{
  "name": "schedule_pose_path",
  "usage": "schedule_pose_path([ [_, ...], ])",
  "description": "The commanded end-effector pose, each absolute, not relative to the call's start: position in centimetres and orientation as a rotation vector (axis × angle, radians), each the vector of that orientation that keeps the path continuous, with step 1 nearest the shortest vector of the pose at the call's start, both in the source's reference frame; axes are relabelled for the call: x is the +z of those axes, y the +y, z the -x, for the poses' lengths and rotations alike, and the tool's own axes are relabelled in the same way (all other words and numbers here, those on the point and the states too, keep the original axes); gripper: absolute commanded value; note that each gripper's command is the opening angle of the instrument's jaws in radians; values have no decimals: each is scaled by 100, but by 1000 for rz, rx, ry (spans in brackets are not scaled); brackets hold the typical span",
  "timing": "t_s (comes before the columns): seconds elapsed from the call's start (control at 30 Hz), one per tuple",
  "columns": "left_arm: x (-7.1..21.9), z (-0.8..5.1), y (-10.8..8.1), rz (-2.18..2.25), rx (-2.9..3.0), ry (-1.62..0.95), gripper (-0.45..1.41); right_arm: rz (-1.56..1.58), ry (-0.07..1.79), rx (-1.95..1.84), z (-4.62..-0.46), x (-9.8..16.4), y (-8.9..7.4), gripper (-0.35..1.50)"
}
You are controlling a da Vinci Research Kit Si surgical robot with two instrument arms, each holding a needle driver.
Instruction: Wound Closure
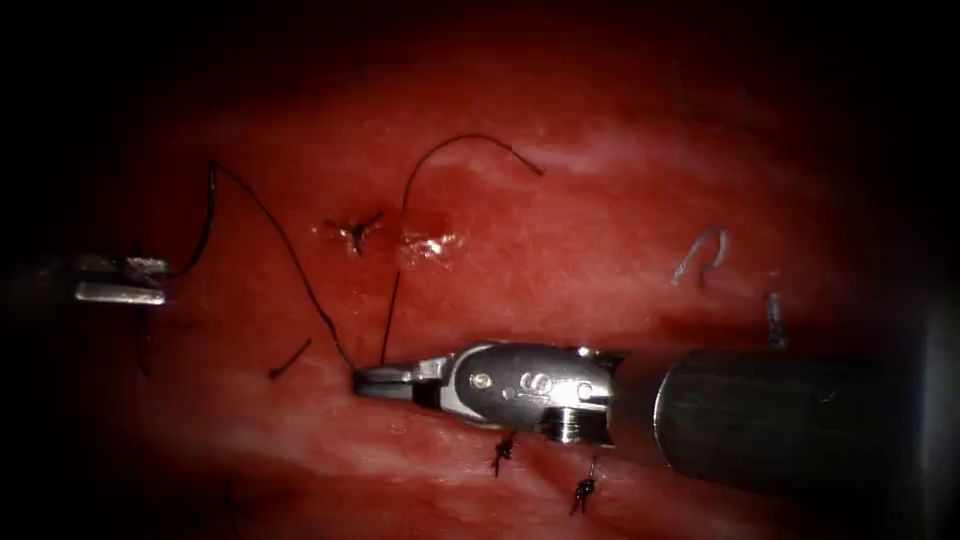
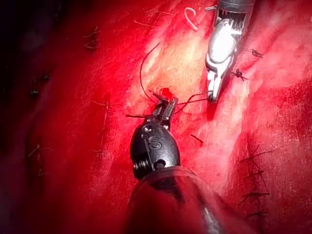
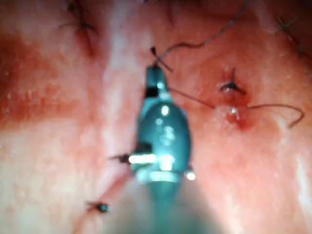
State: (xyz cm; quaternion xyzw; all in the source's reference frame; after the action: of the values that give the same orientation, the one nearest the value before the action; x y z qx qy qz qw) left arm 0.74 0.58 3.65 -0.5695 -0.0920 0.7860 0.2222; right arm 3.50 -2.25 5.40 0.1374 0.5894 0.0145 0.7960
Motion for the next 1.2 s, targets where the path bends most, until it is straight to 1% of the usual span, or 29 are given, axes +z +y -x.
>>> schedule_pose_path([
  [0.03,371,-69,58,1574,2172,-255,-45,-303,1270,27,-358,542,-236,-35],
  [0.47,371,-69,58,1577,2176,-251,-45,-328,1279,-14,-364,538,-240,-35],
  [0.5,371,-69,58,1577,2176,-251,-45,-326,1287,-9,-365,539,-237,-23],
  [0.53,371,-69,58,1577,2176,-251,-45,-321,1302,2,-364,541,-231,5],
  [0.6,371,-69,58,1580,2175,-253,-45,-310,1336,22,-363,544,-223,54],
  [0.63,371,-69,59,1580,2180,-247,-45,-308,1350,29,-361,544,-219,73],
  [0.67,372,-69,59,1577,2181,-244,-45,-300,1357,39,-358,544,-215,83],
  [0.77,375,-70,61,1572,2182,-240,-45,-297,1362,48,-350,543,-210,94],
  [0.8,377,-70,62,1568,2188,-230,-45,-297,1368,51,-347,541,-209,94],
  [0.83,382,-71,64,1548,2203,-201,-45,-297,1380,55,-342,539,-207,105],
  [0.9,386,-73,65,1537,2211,-185,-45,-301,1381,53,-338,537,-207,111],
  [1.2,413,-88,74,1471,2228,-136,-45,-295,1376,89,-308,530,-188,106],
])
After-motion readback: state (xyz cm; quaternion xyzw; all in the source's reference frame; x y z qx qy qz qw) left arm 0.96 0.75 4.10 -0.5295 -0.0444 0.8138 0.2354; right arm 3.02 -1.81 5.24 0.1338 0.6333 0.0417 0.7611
